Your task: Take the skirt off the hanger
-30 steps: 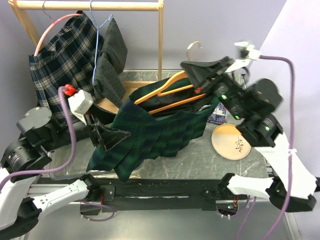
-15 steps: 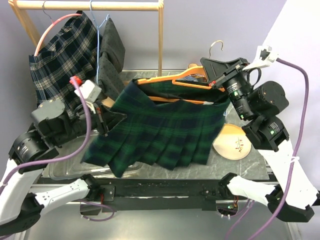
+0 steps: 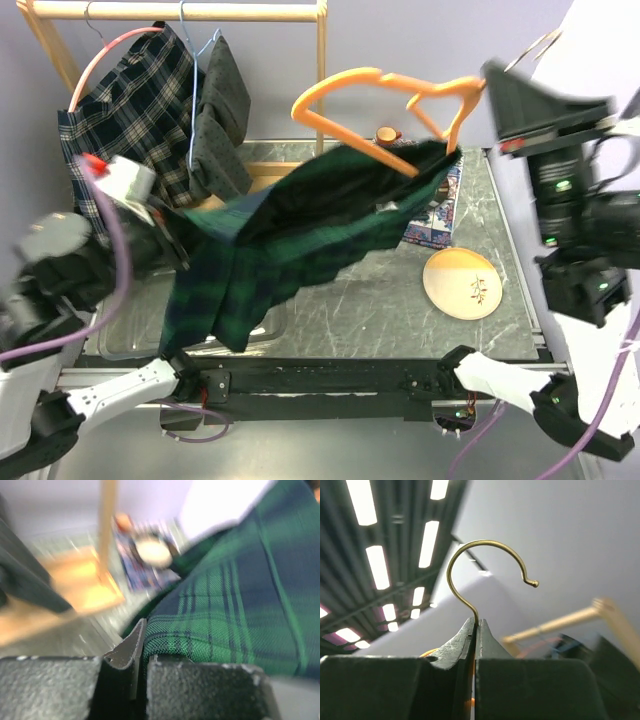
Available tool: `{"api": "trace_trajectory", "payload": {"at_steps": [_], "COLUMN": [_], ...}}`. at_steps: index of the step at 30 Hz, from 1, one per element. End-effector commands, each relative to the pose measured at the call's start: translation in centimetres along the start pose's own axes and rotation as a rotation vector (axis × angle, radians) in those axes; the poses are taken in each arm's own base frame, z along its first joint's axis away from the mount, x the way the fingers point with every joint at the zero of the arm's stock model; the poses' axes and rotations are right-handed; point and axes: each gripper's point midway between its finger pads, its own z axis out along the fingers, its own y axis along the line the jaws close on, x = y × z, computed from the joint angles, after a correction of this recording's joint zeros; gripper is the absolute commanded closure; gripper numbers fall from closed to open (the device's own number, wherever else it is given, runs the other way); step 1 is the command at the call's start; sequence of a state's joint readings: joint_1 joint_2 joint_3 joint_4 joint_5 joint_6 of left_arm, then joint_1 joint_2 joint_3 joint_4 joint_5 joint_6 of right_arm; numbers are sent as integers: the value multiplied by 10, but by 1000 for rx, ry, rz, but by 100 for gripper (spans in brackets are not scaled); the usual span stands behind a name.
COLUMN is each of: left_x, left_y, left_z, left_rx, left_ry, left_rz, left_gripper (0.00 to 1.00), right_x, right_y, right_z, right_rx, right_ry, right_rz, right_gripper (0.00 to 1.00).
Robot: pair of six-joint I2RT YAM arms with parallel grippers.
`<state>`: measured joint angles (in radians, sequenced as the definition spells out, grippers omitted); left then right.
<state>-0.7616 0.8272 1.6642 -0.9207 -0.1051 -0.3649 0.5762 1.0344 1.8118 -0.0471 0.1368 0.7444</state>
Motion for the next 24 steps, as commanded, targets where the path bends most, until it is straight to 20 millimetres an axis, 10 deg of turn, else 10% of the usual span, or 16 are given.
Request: {"api": "trace_trajectory", "payload": {"at_steps": [1,6,13,24], "left_x": [-137,-192,-174,-108], "left_y": [8,29,49,60], "left_z": [-53,-88,-117,-41], "left_rx": [-133,-303,-339,-398], "left_ry": [-424,-583,-666,-409], "left_rz": [57,34,-64,19], "left_gripper": [99,99,99,99], "right_x": [-24,-71,-81,-73], "right_y": [56,77,81,96], "right_z": [-11,-8,-7,-21], "right_rx": [-194,-205,-198,-314], "right_ry": [-7,-161,-186,-156], "right_rz": [49,103,124,101], "right_gripper": [100,100,100,100]}}
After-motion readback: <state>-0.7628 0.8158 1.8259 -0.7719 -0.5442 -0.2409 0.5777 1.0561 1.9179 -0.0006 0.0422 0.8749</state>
